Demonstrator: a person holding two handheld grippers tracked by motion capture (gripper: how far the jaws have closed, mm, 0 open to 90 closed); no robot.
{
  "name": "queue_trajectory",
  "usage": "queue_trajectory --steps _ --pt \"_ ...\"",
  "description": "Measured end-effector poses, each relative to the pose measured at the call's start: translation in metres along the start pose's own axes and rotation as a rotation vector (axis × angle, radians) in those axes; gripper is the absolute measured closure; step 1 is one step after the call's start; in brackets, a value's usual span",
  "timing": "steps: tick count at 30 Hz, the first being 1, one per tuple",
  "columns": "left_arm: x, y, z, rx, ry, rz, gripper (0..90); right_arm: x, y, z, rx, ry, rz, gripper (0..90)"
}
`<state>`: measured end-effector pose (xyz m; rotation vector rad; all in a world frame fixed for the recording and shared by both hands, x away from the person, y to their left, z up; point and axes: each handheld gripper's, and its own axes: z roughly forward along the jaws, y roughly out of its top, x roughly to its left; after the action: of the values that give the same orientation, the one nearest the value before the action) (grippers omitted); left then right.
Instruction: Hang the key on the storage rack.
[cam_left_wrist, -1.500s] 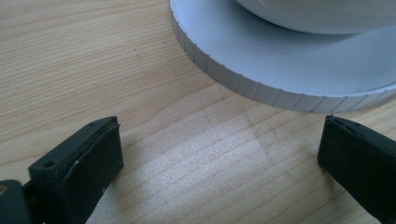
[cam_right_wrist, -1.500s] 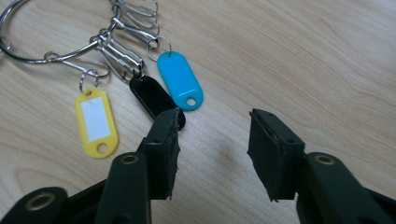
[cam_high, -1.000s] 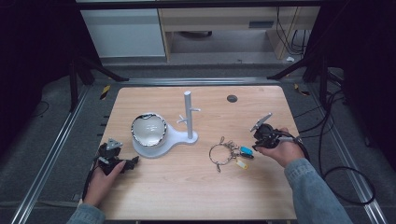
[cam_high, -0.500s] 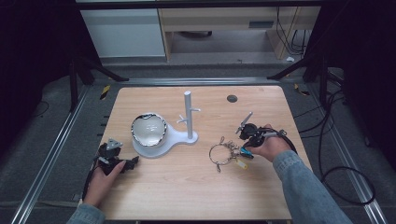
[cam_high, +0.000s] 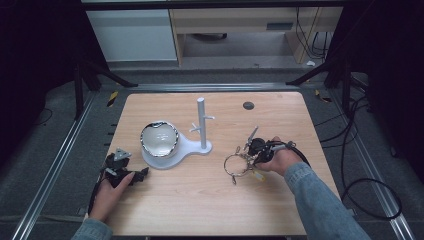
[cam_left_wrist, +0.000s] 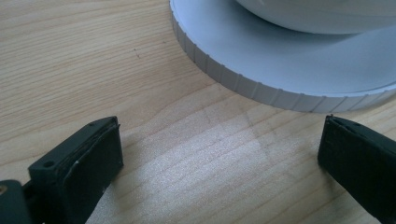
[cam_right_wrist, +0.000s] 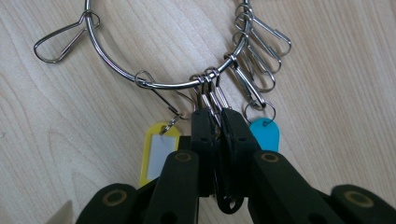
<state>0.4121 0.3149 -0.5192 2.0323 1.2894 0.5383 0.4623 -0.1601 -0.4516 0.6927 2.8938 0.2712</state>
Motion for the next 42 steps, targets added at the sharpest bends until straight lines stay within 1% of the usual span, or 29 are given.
queue_trajectory --steps 2,4,8,12,15,16,18,19,21,26,32,37,42 --pt "0.000 0.000 0.000 0.000 0.000 0.000 0.0 0.001 0.002 0.002 0.006 0.001 -0.010 81.5" --pt "0.000 0.000 0.000 0.000 0.000 0.000 0.0 0.002 0.003 0.003 0.012 0.001 -0.009 80.5" --pt "0.000 0.000 0.000 0.000 0.000 0.000 0.0 0.001 0.005 0.004 0.010 -0.003 -0.017 77.9" --pt "0.000 0.000 0.000 0.000 0.000 0.000 0.0 0.000 0.006 0.006 0.026 -0.006 -0.025 73.9" --pt "0.000 0.000 0.000 0.000 0.000 0.000 0.0 -0.002 0.006 0.007 0.038 -0.012 -0.027 72.0" --pt "0.000 0.000 0.000 0.000 0.000 0.000 0.0 -0.003 0.006 0.008 0.035 -0.010 -0.020 71.8" --pt "0.000 0.000 0.000 0.000 0.000 0.000 0.0 -0.004 0.007 0.009 0.041 -0.015 -0.019 69.1" --pt "0.000 0.000 0.000 0.000 0.000 0.000 0.0 -0.005 0.008 0.009 0.050 -0.022 -0.025 70.3" --pt "0.000 0.000 0.000 0.000 0.000 0.000 0.0 -0.005 0.008 0.011 0.060 -0.019 -0.033 72.3" --pt "0.000 0.000 0.000 0.000 0.000 0.000 0.0 -0.003 0.011 0.011 0.053 -0.021 -0.045 78.1" --pt "0.000 0.000 0.000 0.000 0.000 0.000 0.0 0.001 0.013 0.010 0.052 -0.010 -0.062 87.3" --pt "0.000 0.000 0.000 0.000 0.000 0.000 0.0 0.001 0.012 0.006 0.039 0.004 -0.057 88.0" --pt "0.000 0.000 0.000 0.000 0.000 0.000 0.0 0.004 0.014 0.008 0.043 0.010 -0.064 84.8"
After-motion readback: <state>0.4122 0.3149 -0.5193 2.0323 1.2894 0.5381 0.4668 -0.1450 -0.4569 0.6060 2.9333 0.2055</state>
